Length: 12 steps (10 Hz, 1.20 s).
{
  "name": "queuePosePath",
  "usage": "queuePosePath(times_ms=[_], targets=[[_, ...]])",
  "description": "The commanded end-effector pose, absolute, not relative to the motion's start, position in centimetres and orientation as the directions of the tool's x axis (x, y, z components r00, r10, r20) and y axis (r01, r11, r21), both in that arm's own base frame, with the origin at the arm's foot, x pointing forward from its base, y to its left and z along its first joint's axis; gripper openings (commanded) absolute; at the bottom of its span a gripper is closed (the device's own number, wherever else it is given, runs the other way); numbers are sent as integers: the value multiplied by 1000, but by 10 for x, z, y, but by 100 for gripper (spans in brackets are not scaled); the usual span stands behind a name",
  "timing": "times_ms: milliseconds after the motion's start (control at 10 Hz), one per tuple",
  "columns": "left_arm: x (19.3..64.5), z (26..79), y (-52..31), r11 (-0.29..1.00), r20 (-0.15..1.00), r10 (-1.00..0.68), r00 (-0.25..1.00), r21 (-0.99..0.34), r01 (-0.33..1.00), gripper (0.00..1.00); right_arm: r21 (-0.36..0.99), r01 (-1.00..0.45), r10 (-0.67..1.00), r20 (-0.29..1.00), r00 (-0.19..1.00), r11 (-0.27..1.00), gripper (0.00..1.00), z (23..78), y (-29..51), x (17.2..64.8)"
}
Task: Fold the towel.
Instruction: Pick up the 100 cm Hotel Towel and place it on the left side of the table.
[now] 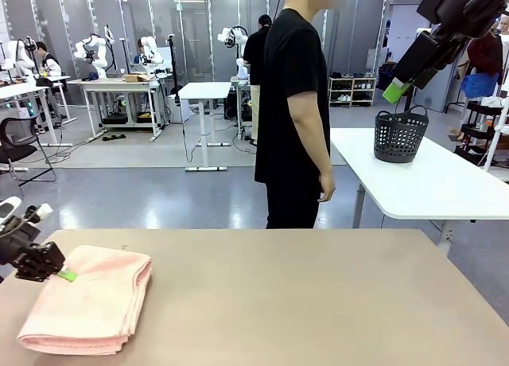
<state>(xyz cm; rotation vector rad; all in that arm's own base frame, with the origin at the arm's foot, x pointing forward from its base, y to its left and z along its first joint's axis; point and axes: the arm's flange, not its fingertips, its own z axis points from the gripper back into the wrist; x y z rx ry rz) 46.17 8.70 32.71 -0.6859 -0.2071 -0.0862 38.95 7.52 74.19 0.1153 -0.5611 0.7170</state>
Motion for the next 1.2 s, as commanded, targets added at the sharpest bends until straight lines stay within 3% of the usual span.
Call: queuePosePath(times_ms=[0,200,300,600,800,1100], targets=[[467,333,108,765,234,-34,972,-619,176,13,-84,-647,586,525,617,758,100,742,75,389],[469,331,118,801,222,-17,975,-581,146,13,-84,-647,586,525,617,758,100,742,75,389],[469,331,118,799,224,-17,974,-583,148,25,-84,-647,586,525,617,758,100,742,75,389],[466,335,117,824,220,-28,975,-547,147,74,-84,-647,586,525,617,758,100,742,75,389],[461,341,117,834,228,-25,973,-532,146,100,-84,-647,586,525,617,758,100,742,75,389],[447,354,116,875,279,-21,960,-459,152,99,-84,-647,586,525,617,758,100,742,75,389]])
